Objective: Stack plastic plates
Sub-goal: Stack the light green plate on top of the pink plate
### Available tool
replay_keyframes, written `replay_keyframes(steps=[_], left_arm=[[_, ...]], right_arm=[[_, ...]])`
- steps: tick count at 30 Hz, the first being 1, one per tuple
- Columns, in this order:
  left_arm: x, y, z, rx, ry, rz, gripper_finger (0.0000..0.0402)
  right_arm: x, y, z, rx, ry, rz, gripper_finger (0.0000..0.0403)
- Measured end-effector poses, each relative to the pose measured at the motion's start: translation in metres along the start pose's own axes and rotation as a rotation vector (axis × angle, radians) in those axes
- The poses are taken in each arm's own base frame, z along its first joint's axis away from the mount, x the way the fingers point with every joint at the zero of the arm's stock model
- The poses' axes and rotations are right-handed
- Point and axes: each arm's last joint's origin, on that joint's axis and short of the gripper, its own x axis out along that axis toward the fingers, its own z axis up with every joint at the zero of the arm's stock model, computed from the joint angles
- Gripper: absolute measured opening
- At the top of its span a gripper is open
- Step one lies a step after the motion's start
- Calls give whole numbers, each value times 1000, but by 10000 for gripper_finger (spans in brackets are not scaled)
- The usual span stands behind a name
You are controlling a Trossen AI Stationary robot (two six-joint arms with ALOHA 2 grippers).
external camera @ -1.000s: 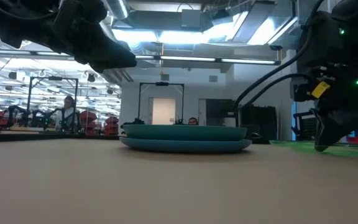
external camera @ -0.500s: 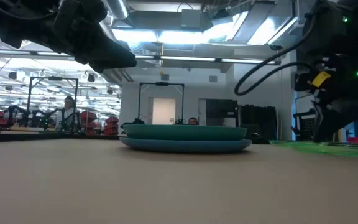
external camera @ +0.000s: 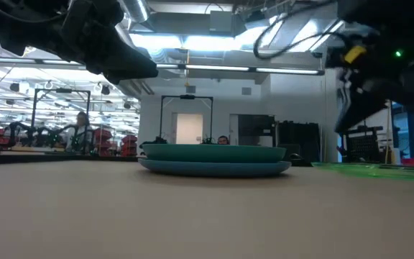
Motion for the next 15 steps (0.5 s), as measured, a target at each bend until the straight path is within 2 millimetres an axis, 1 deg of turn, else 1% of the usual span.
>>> replay_keyframes(steps=[5,15], left_arm=[[0,0,0,0,1,-13,127],[0,-1,0,0,1,-15,127]], right_arm=[[-6,-1,12,-33,-73,-23,0],[-11,6,36,-107,-293,15,0]])
